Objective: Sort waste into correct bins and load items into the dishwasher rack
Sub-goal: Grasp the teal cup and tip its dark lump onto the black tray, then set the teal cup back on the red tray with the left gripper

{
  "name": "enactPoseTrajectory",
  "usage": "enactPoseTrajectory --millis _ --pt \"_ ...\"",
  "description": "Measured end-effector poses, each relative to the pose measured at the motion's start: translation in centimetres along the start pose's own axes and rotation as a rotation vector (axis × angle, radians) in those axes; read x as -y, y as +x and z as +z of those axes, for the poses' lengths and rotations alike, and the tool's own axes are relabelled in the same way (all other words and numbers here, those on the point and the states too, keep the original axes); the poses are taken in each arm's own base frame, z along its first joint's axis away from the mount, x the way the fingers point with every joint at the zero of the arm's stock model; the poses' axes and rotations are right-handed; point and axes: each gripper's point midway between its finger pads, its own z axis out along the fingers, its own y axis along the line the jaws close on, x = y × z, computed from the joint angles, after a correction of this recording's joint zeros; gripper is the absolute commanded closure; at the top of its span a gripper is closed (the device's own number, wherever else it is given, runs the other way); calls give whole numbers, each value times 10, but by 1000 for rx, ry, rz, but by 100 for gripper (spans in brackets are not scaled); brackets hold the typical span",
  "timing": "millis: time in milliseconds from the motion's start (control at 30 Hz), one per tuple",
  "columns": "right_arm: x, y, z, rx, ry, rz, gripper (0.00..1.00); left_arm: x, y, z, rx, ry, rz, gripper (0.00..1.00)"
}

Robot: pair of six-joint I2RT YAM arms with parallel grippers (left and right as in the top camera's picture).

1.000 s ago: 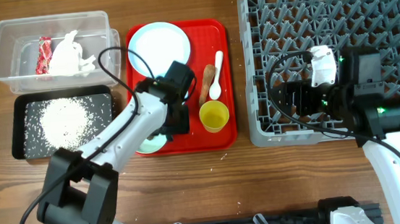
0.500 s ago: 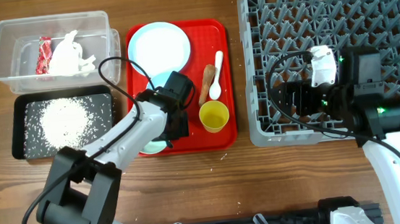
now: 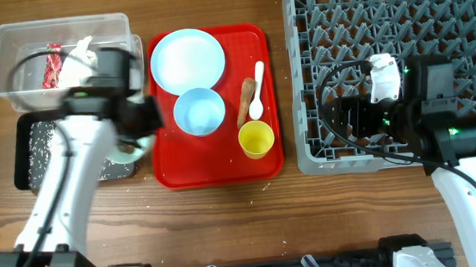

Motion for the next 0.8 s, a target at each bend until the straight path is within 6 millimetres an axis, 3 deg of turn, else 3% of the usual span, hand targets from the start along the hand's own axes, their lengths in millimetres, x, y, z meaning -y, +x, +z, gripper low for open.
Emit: enactPoseTrajectory --millis 167,300,533,800 --pt "0 0 0 0 0 0 0 -80 -47 -14 92 277 -233 96" --pt "0 0 0 1 0 0 0 -115 -70 -17 156 627 -372 96" --pt "0 -1 0 4 0 -1 0 -135 -83 -5 141 1185 -602 96" --pt "0 -2 0 7 0 -3 1 -125 -84 -26 128 1309 -642 96"
